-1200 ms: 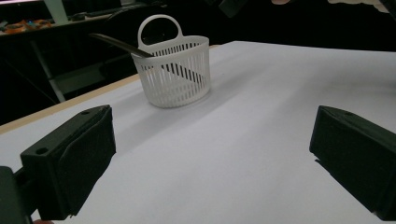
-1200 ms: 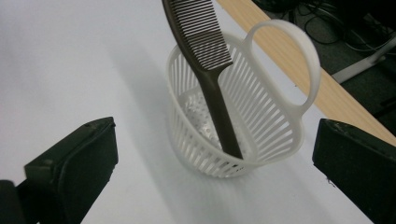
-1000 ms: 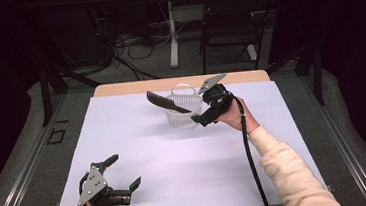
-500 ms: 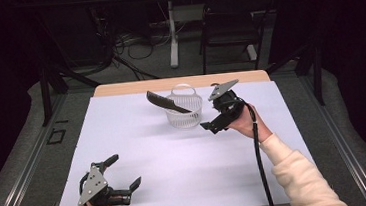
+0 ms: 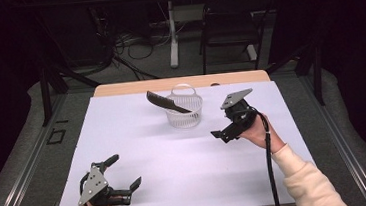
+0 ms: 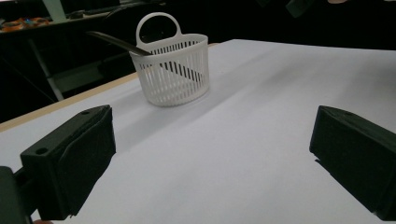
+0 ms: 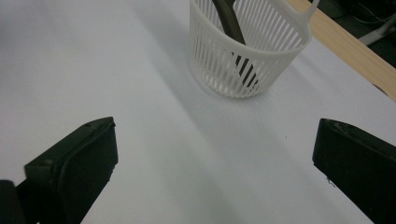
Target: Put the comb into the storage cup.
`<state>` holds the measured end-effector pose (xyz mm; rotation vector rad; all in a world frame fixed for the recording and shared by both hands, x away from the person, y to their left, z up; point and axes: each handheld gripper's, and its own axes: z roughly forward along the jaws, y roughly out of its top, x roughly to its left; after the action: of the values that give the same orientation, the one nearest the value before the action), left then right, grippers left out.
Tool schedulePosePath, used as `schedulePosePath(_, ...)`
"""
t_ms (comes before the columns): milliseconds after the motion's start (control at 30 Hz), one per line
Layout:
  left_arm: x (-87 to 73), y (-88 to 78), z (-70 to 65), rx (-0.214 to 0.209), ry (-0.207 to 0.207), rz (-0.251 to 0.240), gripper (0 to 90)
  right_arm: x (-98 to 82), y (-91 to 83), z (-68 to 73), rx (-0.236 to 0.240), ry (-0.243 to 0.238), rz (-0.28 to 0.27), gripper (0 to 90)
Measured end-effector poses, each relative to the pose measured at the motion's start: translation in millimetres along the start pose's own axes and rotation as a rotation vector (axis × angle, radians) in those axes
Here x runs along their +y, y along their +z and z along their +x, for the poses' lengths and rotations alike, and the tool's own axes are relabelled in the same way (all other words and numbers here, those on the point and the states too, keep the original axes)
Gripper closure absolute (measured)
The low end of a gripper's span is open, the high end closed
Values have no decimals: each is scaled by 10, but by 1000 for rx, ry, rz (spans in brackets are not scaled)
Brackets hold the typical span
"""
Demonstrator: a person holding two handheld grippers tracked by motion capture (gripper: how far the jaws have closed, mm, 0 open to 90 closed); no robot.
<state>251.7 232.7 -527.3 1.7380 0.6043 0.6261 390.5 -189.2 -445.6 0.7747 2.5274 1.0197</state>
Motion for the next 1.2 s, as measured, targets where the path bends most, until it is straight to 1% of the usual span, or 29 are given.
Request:
schedulePosePath(33,1,0,0,0,0,0,2,-21,-10,3,-9,1,4,0)
schedulePosePath(167,0,1,0,0,-1,0,2,-101,-49,21,-14,11,4,0)
schedulePosePath(333,-2,1,1,-2,-3,-1,2,-244,-93,32,-15,27,10,0)
schedulePosePath(400,-1,2,1,-1,-2,-1,2,-299,-109,43,-22,34,12,0)
schedulePosePath(533,-2,5,1,-2,-4,0,2,-399,-151,69,-24,38,14,0)
schedulePosePath(800,-3,4,4,-3,-5,0,3,-596,-236,140,-29,53,5,0)
schedulePosePath(1000,-4,5,4,-4,-7,1,2,-732,-285,198,-43,61,0,0)
schedulePosePath(1067,-4,6,4,-4,-5,2,2,-773,-306,214,-48,67,-14,0)
schedulePosePath(1200,-4,4,3,-3,-7,1,2,-850,-345,247,-56,76,-24,0)
